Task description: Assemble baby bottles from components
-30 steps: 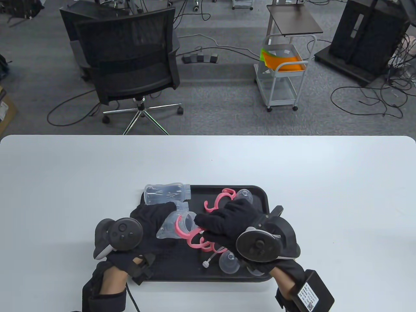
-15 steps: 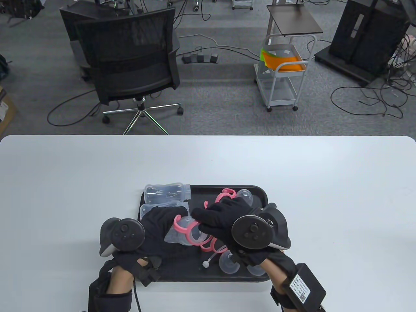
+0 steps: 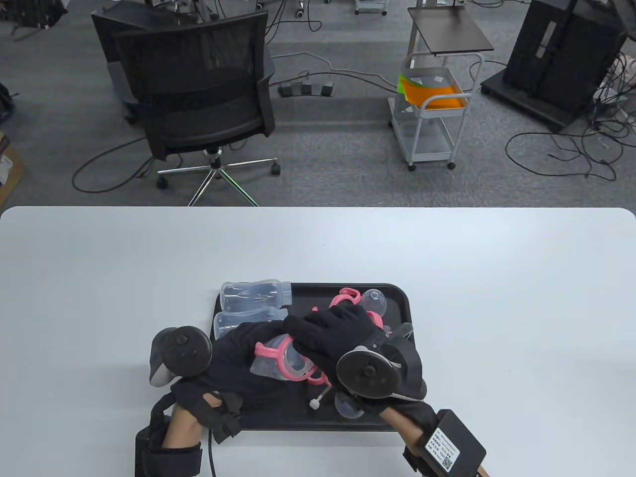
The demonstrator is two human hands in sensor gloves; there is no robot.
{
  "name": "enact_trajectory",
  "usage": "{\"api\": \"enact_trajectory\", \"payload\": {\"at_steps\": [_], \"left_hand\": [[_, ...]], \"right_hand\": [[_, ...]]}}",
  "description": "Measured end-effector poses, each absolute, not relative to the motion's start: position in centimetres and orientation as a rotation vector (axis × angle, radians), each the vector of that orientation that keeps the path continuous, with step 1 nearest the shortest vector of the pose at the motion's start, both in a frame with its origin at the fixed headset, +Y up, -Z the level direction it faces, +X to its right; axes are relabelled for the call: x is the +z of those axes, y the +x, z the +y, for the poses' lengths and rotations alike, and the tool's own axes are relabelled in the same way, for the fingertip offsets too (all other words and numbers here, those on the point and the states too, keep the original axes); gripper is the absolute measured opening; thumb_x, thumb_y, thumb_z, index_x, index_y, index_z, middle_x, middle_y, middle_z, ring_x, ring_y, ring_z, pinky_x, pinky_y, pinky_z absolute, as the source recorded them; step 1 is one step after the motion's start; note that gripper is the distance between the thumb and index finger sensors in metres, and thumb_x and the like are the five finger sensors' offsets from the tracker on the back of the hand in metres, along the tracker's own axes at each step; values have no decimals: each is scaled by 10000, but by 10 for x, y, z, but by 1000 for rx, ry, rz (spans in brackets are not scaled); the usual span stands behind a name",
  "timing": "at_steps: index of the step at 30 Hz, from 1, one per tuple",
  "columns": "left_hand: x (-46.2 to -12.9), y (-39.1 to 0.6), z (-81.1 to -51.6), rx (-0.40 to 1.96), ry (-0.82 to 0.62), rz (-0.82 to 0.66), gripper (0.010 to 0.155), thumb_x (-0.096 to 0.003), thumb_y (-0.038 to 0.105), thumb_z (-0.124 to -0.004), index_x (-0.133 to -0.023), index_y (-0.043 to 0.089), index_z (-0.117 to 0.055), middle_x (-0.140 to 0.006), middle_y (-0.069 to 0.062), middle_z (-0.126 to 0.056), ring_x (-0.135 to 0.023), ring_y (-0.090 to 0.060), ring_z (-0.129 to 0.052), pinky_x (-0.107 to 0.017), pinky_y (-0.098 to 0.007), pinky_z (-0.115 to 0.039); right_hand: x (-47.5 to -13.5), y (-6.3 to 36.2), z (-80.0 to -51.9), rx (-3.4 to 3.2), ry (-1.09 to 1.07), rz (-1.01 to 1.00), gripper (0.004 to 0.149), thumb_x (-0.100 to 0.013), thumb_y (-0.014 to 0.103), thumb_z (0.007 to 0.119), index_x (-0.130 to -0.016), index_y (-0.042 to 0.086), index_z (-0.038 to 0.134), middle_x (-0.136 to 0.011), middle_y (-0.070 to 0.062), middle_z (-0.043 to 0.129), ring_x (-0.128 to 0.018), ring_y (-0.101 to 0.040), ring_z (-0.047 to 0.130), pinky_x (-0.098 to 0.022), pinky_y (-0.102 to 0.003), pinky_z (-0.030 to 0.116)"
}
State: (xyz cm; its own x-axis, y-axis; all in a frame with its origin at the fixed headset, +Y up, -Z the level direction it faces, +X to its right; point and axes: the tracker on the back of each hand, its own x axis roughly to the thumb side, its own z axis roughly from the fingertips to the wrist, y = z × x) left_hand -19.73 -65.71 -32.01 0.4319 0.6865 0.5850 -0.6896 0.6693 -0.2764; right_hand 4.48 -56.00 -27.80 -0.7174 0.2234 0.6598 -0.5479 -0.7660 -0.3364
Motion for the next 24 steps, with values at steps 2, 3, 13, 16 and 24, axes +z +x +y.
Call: {"api": "enact_trajectory", "payload": {"at_steps": [2, 3, 13, 16, 24], "left_hand": [[-320, -198, -656, 881, 10, -734, 1003, -291, 581, -1127, -1094, 316, -588, -1074, 30, -725, -985, -336, -790, -761, -716, -515], [-320, -198, -657, 867, 5, -730, 1001, -291, 586, -1125, -1094, 321, -589, -1075, 33, -725, -986, -331, -791, -763, -716, -512], [-322, -199, -660, 880, -37, -746, 999, -291, 590, -1129, -1094, 317, -602, -1076, 42, -744, -989, -321, -808, -760, -717, -522], [-324, -198, -662, 899, -42, -753, 1003, -285, 597, -1131, -1090, 310, -605, -1069, 40, -749, -982, -319, -818, -759, -716, -526], [-325, -207, -660, 995, -14, -754, 1002, -278, 602, -1131, -1082, 306, -612, -1063, 42, -757, -975, -316, -830, -759, -712, -533]], "right_hand": [[-275, 44, -560, 2465, 841, -804, 422, -376, 360, 923, -792, 290, 919, -666, 16, 1055, -514, -208, 1081, -547, -463, 879], [-274, 43, -559, 2488, 847, -826, 413, -376, 361, 924, -783, 293, 928, -664, 18, 1061, -516, -208, 1087, -547, -464, 881], [-275, 36, -565, 2623, 916, -731, 458, -422, 415, 810, -832, 239, 912, -835, -22, 970, -711, -286, 1009, -591, -518, 827], [-281, 37, -567, 2578, 942, -557, 524, -435, 443, 742, -884, 202, 866, -883, -62, 928, -749, -322, 978, -589, -538, 816], [-285, 52, -558, 2401, 899, -484, 643, -437, 511, 709, -1007, 213, 700, -930, -81, 874, -791, -349, 932, -594, -549, 795]]}}
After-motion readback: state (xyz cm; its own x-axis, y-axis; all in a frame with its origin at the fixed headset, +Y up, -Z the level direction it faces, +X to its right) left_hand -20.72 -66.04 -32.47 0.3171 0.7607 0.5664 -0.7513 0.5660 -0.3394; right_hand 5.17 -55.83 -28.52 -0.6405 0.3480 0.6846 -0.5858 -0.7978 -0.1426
